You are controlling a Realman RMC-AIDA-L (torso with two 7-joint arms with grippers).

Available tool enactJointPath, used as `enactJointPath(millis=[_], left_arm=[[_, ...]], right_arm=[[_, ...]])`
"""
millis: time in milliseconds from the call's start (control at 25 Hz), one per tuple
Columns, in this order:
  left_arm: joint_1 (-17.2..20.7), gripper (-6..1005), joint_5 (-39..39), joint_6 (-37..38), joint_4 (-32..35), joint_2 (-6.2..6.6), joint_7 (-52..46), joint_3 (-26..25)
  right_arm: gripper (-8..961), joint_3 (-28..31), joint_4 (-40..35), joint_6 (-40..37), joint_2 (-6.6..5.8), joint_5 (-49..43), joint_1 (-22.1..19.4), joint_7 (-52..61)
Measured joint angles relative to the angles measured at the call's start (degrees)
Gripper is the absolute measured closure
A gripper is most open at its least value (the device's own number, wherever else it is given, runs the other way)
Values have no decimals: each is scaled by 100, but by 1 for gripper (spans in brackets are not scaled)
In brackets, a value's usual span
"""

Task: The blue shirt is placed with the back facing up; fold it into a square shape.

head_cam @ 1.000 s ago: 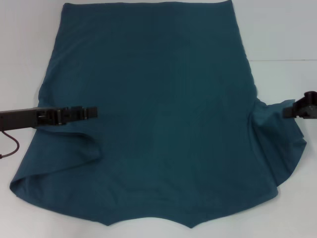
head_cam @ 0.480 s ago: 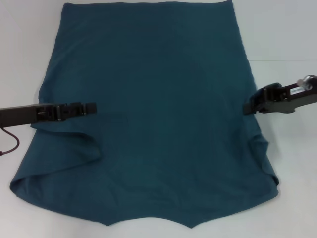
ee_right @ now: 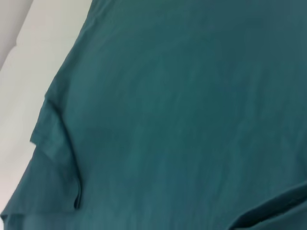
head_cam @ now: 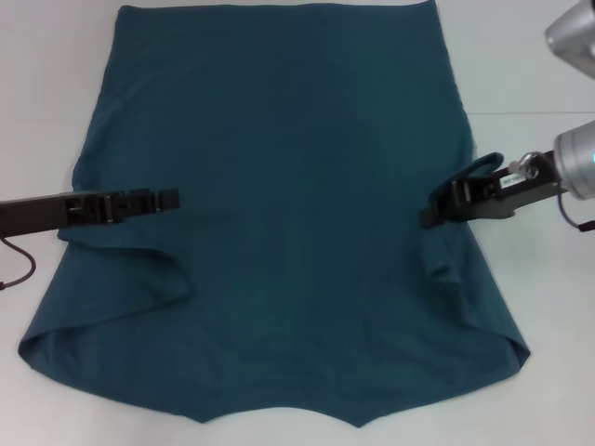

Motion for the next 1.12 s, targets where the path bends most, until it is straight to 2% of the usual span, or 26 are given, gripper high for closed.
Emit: enactJointPath(millis=[120,280,480,680,920,1040,1120], left_arm=[[8,372,-66,-9,-3,5,0,0],[26,372,-89,-14,-6,6,0,0],[57,372,-208,-7,-13,25,-88,-85],[68,372,-281,43,-19,41,-131,-214],[77,371,-294,59,-41,43,-138,-219],[77,371,-294,62,-41,46,-192,-220],[114,371,-294,65,-41,77,-393,-219]], right_arm=[[896,-56,30,63,63,13,41,-21],[893,-24,90,93,76,35,55,-44],[662,27,89,-78,18,181,-19,-217],[552,42,95,-162,-75,436,-139,-311],[419,42,101,-168,-98,476,-218,-304],[265,41,101,-178,-98,478,-236,-312],[266,40,101,-192,-97,509,-257,-330]])
